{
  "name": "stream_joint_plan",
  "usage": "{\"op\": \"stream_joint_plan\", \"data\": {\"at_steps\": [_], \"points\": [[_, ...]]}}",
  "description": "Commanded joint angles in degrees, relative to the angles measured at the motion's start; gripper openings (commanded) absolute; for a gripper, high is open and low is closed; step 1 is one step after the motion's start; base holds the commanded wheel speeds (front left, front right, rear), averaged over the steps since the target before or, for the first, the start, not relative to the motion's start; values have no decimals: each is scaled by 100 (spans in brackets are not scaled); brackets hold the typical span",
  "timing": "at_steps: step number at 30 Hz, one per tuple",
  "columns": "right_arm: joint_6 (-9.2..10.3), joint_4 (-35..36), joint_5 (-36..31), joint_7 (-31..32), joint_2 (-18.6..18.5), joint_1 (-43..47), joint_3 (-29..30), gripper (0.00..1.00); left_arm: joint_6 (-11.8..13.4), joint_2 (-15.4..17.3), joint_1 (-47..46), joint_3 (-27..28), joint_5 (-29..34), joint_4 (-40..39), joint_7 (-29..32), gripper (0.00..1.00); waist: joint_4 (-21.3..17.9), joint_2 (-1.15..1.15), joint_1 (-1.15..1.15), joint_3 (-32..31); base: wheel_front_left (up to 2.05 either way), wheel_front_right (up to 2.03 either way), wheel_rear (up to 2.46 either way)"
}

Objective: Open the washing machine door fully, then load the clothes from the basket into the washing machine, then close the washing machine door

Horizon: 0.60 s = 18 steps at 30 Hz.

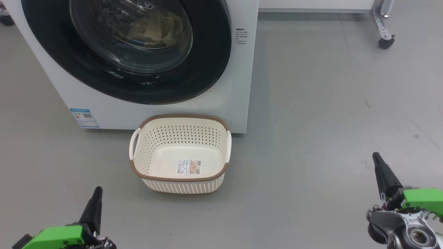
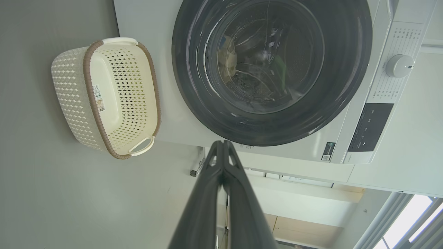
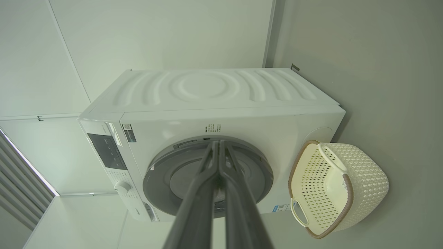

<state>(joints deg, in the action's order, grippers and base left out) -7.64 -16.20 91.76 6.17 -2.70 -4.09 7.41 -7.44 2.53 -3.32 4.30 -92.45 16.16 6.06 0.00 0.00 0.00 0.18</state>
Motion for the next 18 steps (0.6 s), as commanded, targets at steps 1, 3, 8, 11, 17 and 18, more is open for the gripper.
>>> {"op": "stream_joint_plan", "data": {"at_steps": [1, 3, 8, 11, 17, 18], "points": [[15, 218, 41, 31, -18, -209, -90, 0, -4, 46, -287, 212, 20, -211, 35, 0, 0, 0, 0, 0, 0, 0, 0], [15, 218, 41, 31, -18, -209, -90, 0, -4, 46, -287, 212, 20, -211, 35, 0, 0, 0, 0, 0, 0, 0, 0], [15, 218, 41, 31, -18, -209, -90, 0, -4, 45, -287, 214, 21, -211, 36, 0, 0, 0, 0, 0, 0, 0, 0], [15, 218, 41, 31, -18, -209, -90, 0, -4, 44, -287, 214, 22, -211, 37, 0, 0, 0, 0, 0, 0, 0, 0], [15, 218, 41, 31, -18, -209, -90, 0, -4, 43, -287, 216, 23, -211, 38, 0, 0, 0, 0, 0, 0, 0, 0], [15, 218, 41, 31, -18, -209, -90, 0, -4, 43, -287, 216, 23, -211, 38, 0, 0, 0, 0, 0, 0, 0, 0]]}}
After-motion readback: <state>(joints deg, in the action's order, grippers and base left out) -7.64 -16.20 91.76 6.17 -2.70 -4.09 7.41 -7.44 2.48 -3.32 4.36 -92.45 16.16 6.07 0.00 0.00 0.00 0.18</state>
